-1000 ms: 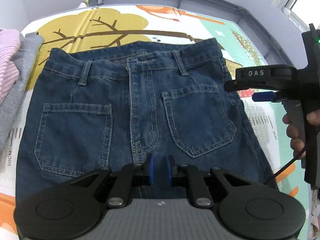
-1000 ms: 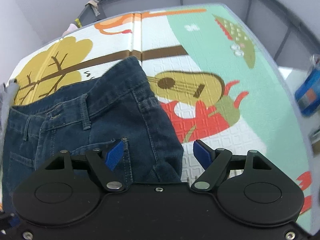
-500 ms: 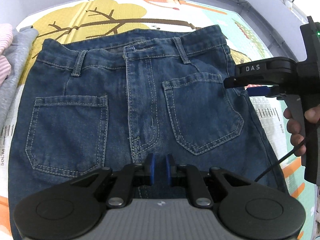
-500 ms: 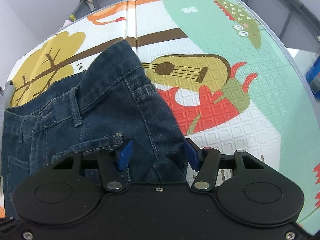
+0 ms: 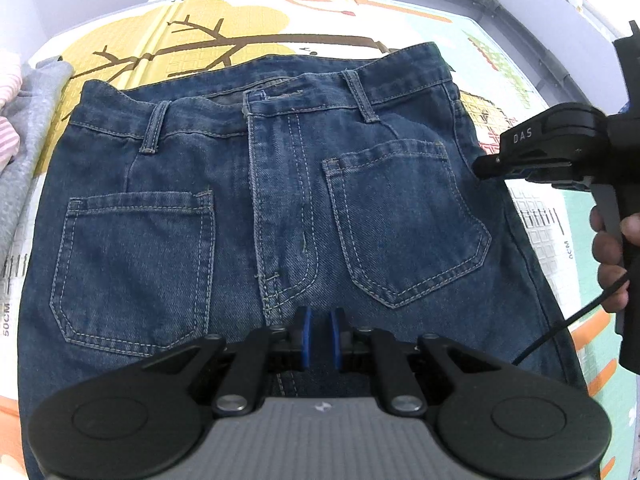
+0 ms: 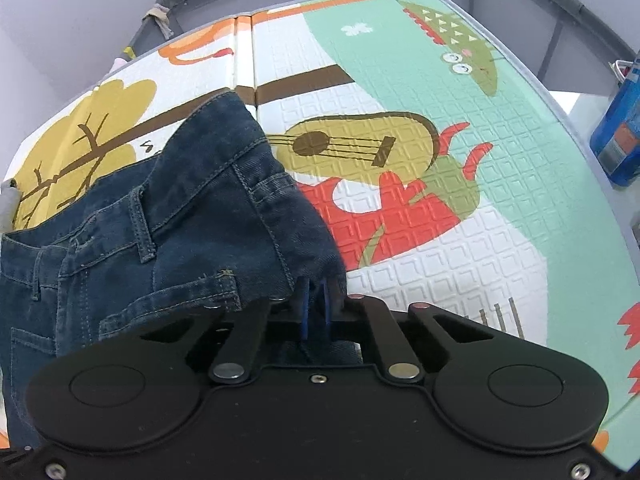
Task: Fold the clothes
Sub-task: 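Close the right gripper on the jeans waistband beside the left gripper, then lift the waistband with both grippers and fold one jeans leg onto the other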
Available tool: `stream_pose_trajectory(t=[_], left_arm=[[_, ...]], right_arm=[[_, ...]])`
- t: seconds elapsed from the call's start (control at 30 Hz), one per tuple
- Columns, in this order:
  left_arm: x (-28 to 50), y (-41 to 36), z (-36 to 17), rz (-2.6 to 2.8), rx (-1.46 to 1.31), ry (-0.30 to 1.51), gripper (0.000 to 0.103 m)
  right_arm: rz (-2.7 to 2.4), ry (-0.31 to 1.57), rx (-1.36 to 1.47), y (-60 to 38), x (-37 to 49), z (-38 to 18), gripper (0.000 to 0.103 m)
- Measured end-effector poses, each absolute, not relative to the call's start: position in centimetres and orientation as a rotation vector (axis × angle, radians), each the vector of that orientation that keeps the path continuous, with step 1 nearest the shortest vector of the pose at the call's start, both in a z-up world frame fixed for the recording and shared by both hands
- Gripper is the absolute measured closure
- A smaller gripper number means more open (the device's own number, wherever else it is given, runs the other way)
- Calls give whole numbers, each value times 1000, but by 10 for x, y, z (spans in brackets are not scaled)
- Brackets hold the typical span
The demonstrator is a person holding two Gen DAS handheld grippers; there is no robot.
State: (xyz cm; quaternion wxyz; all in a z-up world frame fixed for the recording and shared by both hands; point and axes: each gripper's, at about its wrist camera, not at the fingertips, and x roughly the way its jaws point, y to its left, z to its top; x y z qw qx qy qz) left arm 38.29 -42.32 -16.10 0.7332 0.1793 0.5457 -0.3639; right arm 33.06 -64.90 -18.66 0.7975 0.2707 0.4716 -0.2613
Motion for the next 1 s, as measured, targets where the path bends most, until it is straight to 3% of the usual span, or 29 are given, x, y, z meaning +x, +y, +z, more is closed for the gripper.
stream_pose_trajectory(t=[1.0], left_arm=[[402,-369,-156,-837,184,1322,90]], right_arm=[[-120,927,444,-507,349,-75,101]])
